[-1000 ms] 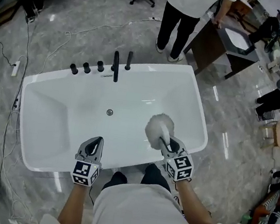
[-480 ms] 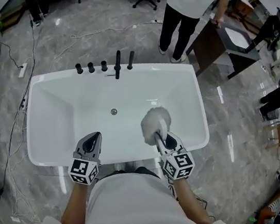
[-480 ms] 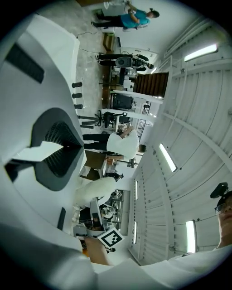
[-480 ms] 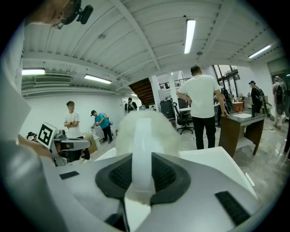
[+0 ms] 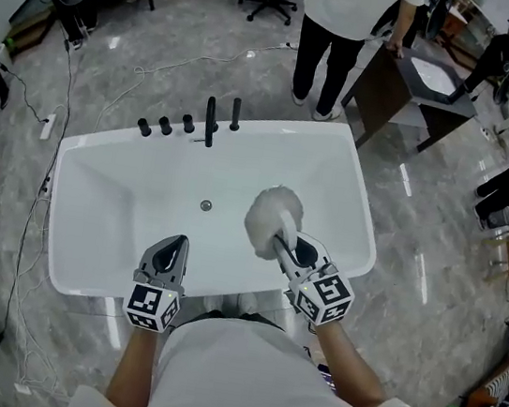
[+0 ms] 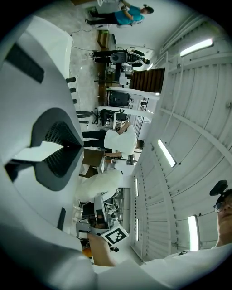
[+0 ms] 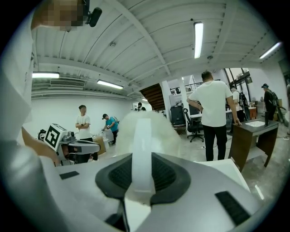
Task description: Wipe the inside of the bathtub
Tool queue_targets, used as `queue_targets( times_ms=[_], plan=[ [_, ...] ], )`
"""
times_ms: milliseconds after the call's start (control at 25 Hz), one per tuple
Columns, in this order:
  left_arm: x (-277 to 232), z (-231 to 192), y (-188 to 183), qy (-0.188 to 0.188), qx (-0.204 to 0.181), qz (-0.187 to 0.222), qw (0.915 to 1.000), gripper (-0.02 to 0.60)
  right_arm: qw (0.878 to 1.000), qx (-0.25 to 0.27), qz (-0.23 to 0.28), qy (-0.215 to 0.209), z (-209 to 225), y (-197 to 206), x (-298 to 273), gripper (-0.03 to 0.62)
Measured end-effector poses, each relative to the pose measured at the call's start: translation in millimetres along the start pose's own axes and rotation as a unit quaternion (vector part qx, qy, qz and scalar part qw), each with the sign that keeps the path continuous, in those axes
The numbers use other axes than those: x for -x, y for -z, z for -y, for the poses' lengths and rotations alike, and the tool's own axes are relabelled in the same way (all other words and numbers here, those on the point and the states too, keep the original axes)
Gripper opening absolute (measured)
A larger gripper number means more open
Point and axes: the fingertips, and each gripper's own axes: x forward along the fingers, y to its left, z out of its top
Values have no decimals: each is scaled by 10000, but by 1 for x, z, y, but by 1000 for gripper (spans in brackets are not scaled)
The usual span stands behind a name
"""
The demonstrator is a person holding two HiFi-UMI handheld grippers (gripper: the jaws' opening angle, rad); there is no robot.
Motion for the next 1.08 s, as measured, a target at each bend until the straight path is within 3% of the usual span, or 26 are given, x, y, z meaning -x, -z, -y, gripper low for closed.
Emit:
queue_targets(
  times_ms=[320, 1080],
  plan=[
    [-13, 16, -1, 22, 5, -32, 10000, 8, 9993, -308, 12, 221, 18, 13, 16, 95],
    [-10, 47, 5, 126, 7, -15, 9999, 8, 9998, -168, 27, 65, 17, 11, 38, 94]
  ],
)
